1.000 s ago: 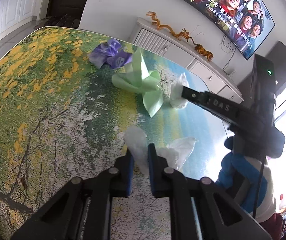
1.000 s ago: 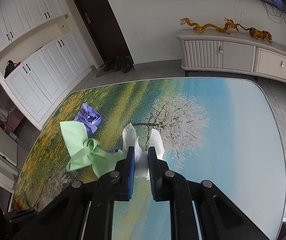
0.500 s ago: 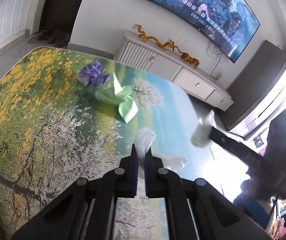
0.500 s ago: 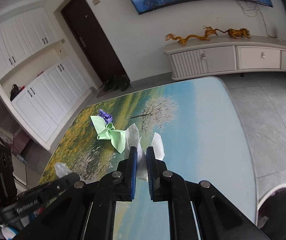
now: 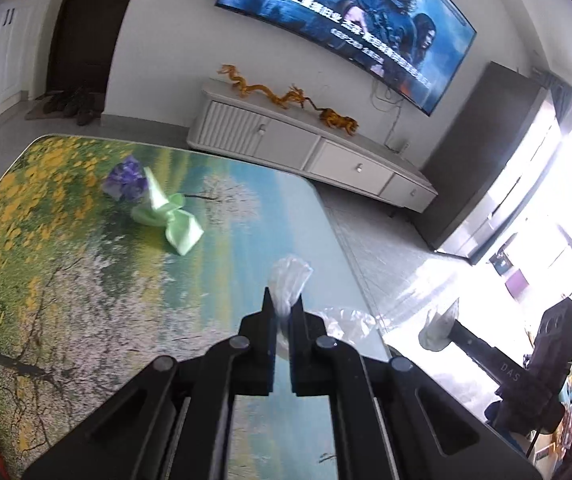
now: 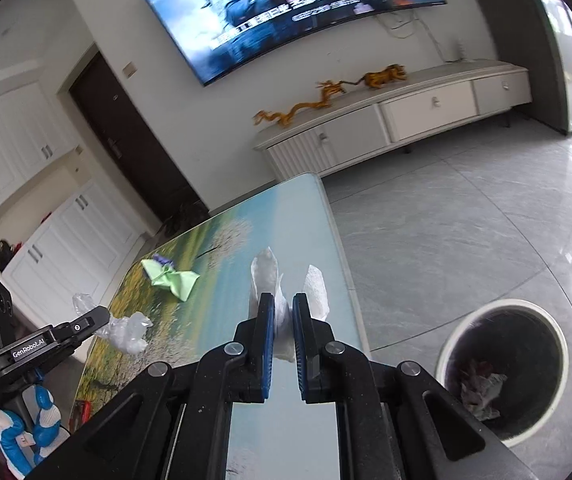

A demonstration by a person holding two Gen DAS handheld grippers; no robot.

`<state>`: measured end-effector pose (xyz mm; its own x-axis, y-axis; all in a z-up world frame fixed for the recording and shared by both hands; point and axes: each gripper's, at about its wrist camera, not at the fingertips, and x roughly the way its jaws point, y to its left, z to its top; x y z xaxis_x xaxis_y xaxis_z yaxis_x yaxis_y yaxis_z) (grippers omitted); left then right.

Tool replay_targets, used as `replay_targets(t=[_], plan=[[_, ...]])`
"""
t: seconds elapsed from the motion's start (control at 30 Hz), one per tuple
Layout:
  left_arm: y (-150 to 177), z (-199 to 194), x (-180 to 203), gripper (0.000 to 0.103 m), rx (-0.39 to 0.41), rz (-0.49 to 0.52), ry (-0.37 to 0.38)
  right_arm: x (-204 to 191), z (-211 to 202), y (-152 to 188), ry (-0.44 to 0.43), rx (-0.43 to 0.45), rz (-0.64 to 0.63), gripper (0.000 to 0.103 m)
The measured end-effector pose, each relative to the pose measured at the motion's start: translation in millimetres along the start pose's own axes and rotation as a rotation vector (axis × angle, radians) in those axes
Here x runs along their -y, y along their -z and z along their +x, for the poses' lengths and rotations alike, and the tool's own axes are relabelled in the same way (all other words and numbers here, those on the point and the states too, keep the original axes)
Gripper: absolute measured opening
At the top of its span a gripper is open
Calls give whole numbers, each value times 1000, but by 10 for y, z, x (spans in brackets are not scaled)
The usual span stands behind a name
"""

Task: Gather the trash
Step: 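Carry both held items over the white trash bin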

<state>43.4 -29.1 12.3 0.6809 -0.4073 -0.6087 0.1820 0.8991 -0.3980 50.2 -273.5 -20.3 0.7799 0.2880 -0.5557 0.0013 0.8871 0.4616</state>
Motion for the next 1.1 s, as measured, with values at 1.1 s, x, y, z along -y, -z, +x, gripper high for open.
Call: replay_targets(t=[1.1], plan=[[544,1825,2414,5,-327,356,182,1885,-383,228,242,27,379,10]])
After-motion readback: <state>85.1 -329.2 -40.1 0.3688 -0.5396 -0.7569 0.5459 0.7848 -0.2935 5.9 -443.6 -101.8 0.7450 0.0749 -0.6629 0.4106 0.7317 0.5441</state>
